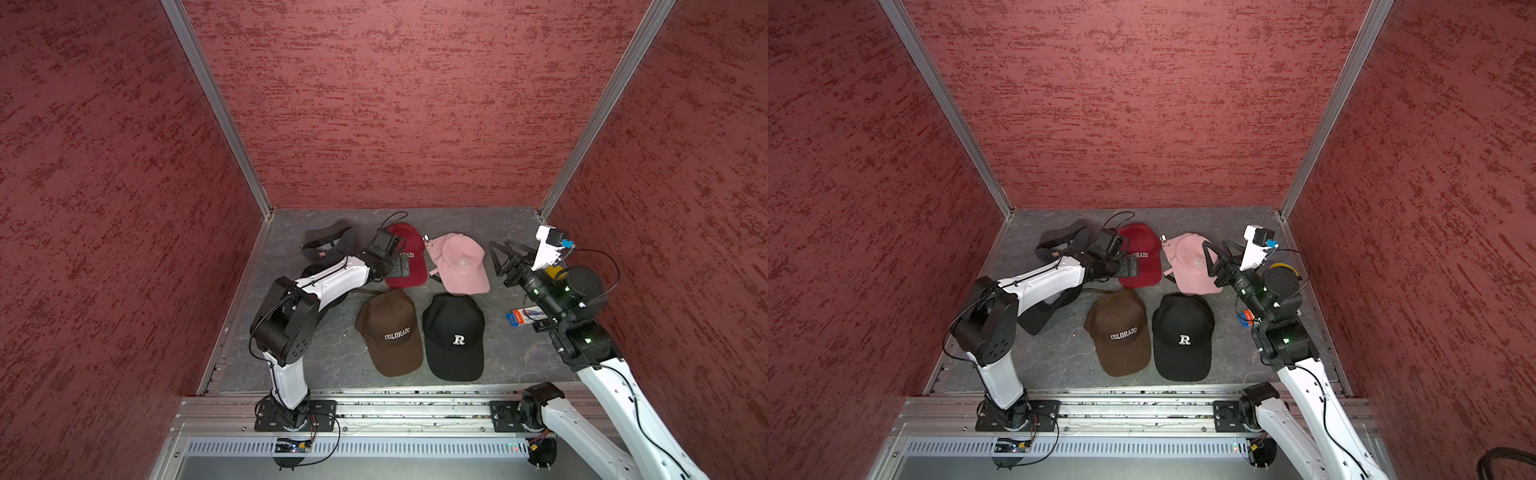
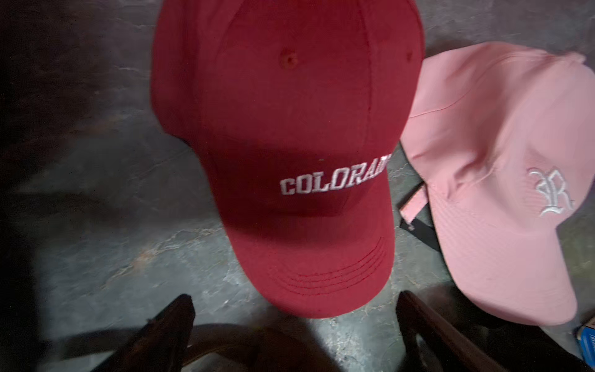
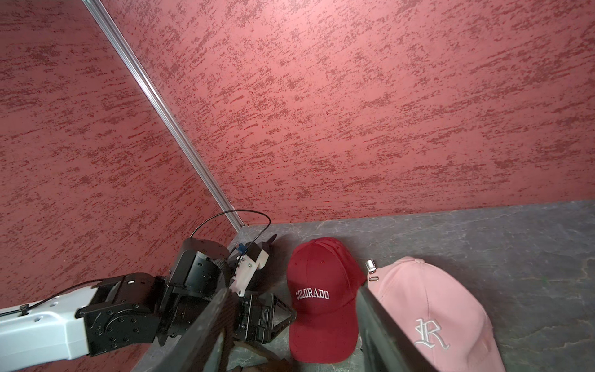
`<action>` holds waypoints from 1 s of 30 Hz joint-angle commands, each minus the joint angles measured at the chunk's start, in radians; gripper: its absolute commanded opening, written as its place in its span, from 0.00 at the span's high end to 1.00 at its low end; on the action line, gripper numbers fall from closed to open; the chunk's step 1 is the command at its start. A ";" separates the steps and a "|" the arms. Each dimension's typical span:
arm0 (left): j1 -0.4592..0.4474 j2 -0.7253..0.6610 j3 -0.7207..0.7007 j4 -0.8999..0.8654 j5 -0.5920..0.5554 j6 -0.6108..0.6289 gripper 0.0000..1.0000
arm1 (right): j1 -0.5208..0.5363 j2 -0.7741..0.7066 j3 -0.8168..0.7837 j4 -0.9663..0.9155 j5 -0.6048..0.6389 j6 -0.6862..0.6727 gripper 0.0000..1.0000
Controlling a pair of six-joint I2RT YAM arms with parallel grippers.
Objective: Open the adjustable buckle of the baseball cap
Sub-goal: Place the baseball cap at the center of the board, then pick up the baseball cap from the center of the board.
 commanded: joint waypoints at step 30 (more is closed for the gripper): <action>0.176 -0.473 -0.335 -0.208 0.019 0.017 0.26 | -0.003 0.076 -0.027 0.107 -0.130 0.000 0.41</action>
